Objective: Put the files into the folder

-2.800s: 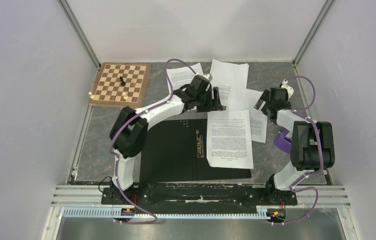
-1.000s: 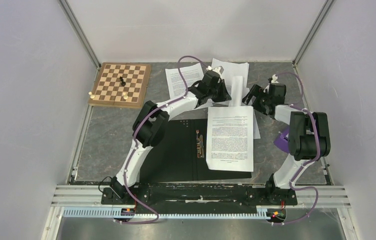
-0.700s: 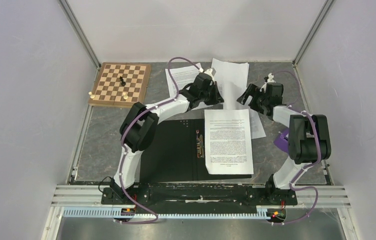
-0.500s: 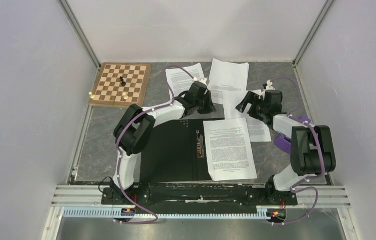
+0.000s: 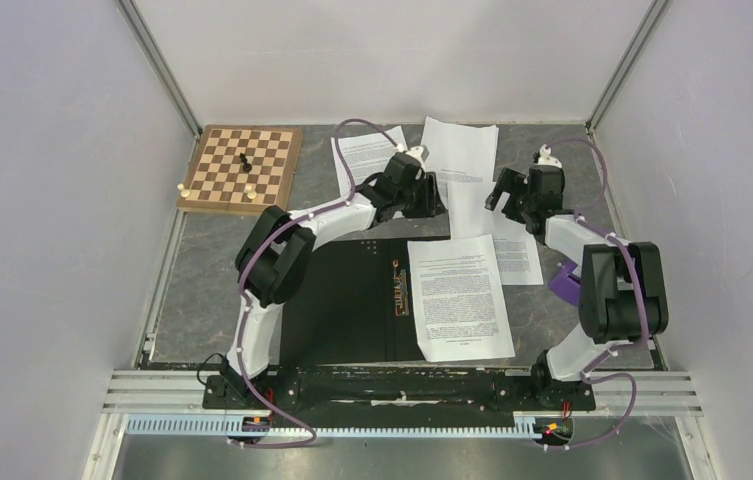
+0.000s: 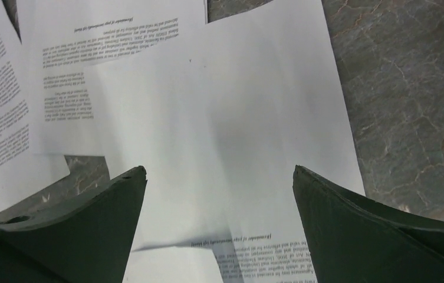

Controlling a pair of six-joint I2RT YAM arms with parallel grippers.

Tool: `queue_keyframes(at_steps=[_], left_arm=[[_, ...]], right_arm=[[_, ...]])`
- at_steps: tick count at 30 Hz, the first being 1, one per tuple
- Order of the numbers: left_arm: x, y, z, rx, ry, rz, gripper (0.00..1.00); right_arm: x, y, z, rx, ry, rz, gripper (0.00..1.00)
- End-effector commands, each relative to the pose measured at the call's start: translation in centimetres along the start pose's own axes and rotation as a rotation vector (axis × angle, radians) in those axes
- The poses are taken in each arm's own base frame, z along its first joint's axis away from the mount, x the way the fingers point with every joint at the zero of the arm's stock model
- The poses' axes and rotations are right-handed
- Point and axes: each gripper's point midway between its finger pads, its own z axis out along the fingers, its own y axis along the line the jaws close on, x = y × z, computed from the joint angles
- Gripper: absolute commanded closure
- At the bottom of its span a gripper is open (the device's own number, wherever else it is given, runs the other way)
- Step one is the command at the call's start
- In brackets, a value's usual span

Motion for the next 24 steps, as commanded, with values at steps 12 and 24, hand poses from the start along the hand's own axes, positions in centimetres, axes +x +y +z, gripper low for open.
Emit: queue_keyframes(at_steps=[12,24], left_arm=[[-7.0,0.1,10.5,0.094,-0.139,0.072,0.44],[-7.0,-0.3,12.2,0.175,-0.139,0.01,0.42]], right_arm=[[2.2,-1.9,3.5,0.065,0.062,-0.008,0.04],[1.4,-1.5,3.4,0.051,0.063,-0.01,0.04]])
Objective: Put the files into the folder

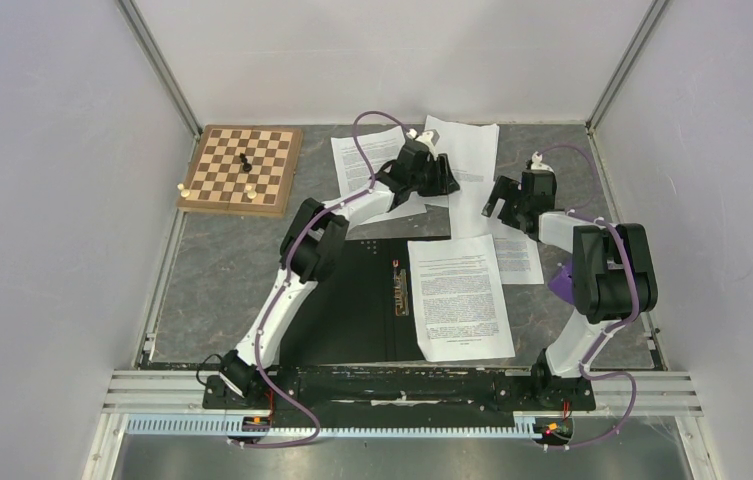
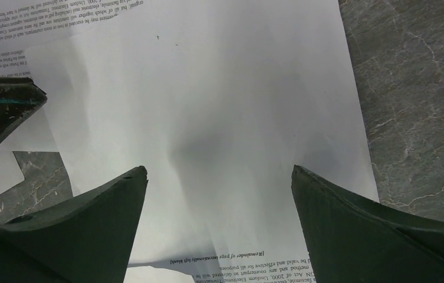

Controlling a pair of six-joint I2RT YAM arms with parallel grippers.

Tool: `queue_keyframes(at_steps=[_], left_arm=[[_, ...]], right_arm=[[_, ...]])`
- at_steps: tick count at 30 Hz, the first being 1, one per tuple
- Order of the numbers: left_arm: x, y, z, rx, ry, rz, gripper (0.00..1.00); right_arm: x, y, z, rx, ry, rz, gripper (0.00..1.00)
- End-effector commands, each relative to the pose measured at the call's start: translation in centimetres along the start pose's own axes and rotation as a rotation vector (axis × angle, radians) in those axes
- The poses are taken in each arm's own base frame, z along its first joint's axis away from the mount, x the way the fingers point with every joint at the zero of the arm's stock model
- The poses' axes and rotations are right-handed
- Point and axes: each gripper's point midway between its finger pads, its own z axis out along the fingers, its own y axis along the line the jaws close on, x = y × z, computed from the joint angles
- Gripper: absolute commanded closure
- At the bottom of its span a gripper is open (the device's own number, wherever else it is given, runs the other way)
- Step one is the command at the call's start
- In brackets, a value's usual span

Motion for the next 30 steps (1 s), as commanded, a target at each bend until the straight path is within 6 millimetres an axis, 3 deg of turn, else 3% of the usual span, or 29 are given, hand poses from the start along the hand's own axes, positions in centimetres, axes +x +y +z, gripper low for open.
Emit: queue_keyframes(at_steps=[1,11,19,27,30], left_arm=[[-0.5,-1.3,0.8,0.064,-0.02,-0.026,0.42],[0.4,-2.6,1.0,0.141,0.004,-0.081,0.51],[-0.4,-3.6,0.4,0.167,-0.001,-0.077,0.72],[1.4,-2.5,0.3,0.13,0.064,-0.031,0.97],[2.3,-2.2,-0.2,0.118,0.103,-0.01,0.98]], right_arm=[[-1.0,0.2,0.0,-0.001,-0.006,-0.009,0.04],[0.1,0.4,0.4,-0.022,0.029,-0.009,0.05],[-0.7,0.6,0.0,-0.025,0.013,-0.014,0.05],[-1.8,2.2,-2.3,-0.085,-0.025,-0.023,0.05],[-1.2,2.8,-3.9,-0.107,-0.034,-0.036,0.05]])
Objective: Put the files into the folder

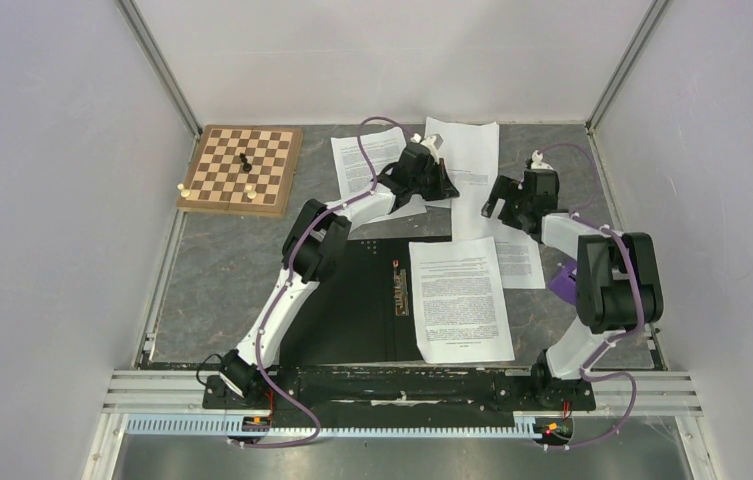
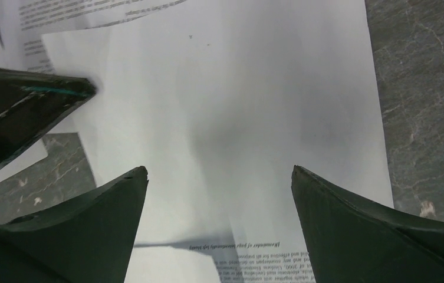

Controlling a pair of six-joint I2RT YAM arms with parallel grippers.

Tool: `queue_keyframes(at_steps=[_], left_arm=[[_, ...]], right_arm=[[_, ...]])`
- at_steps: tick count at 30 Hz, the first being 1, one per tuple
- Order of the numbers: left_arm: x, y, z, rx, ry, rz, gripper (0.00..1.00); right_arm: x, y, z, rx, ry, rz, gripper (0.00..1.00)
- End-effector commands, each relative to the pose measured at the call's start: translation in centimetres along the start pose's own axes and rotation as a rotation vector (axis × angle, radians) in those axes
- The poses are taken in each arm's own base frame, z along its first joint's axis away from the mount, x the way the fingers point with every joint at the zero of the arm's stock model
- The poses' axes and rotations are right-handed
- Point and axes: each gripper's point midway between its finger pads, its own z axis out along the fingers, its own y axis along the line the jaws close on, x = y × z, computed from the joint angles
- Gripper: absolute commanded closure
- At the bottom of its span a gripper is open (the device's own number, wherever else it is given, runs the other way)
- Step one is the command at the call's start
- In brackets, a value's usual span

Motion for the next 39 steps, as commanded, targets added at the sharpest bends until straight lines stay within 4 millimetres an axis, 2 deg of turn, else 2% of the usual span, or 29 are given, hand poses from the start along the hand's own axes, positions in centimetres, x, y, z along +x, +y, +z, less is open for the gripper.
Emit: queue_keyframes(at_steps=[1,4,8,12,16,19,25,31,35,39], left_arm=[[0.8,-0.6,-0.9,0.013,0.057,0.06,0.98],[1.0,-0.9,-2.4,0.003,0.083,0.102,0.98],[1.8,-1.5,-4.7,0.017,0.128,0.169,0.98],[3.1,-1.3,-7.0,0.017,0.182,0.214,0.98],[4.1,-1.1,-8.7,0.01,0.211,0.219,0.98],[4.0,-1.4,-9.8,0.007,0.187,0.216,0.98],[4.0,-1.8,-11.5,-0.015,0.169,0.191,0.98],[4.7,-0.3,-13.1,-0.094,0.149,0.169,0.98],[5.3,0.3,-13.8,-0.118,0.13,0.139,0.98],[5.6,0.7,-14.1,-0.132,0.097,0.097,0.98]], right_arm=[[-1.0,2.3,-3.3,-0.075,-0.062,-0.032,0.05],[0.5,2.5,-5.2,-0.076,-0.067,-0.061,0.04],[3.9,1.6,-7.1,-0.054,-0.038,-0.084,0.05],[7.0,1.1,-8.2,-0.073,-0.012,-0.104,0.04],[8.7,2.8,-9.4,-0.154,-0.002,-0.161,0.05],[10.0,4.1,-10.1,-0.196,0.0,-0.205,0.06],[11.7,3.4,-10.4,-0.169,0.029,-0.218,0.08],[12.4,3.4,-10.0,-0.184,0.048,-0.237,0.11],[12.6,4.0,-10.1,-0.211,0.056,-0.244,0.19],[13.0,4.2,-10.4,-0.226,0.063,-0.25,0.32]])
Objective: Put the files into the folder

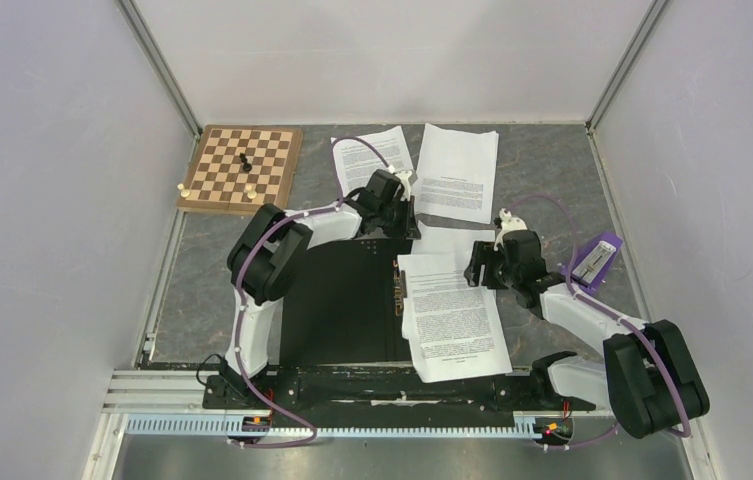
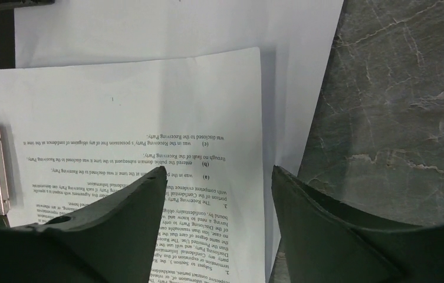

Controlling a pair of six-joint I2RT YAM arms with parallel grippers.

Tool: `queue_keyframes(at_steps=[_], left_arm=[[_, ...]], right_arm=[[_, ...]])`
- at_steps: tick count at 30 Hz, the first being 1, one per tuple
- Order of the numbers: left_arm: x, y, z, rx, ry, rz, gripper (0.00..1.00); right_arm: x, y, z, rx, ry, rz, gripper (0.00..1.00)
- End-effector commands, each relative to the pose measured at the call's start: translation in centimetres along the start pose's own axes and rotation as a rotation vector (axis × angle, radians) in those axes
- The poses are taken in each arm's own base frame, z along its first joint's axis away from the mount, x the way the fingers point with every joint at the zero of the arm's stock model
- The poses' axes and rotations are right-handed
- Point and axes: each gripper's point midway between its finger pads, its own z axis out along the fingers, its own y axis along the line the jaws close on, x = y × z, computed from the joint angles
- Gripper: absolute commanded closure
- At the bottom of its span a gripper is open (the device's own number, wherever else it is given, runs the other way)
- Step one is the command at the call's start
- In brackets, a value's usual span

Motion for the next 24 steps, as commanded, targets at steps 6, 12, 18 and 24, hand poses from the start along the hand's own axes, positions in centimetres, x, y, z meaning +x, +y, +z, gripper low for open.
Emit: queue_keyframes(at_steps=[6,12,18,24], left_arm=[[-2.4,-0.3,-2.0,-0.014,-0.17,-0.079,0.98],[-2.4,-0.1,-2.8,-0.034,-0.198,-0.1,0.98],[-1.6,0.5,-3.1,-0.052,-0.207,-0.133,0.98],[-1.0,0.7,-3.4,-0.058,-0.219,-0.157,0.98]], right_arm=[[0.4,0.1,-0.1,-0.008,0.003,-0.025,0.44],[0.5,0.1,-0.2,-0.004,0.004,-0.022,0.53],[-0.3,0.2,-0.2,-0.002,-0.008,-0.022,0.88],[-1.2,-0.5,-0.3,0.058,-0.019,0.0,1.0]])
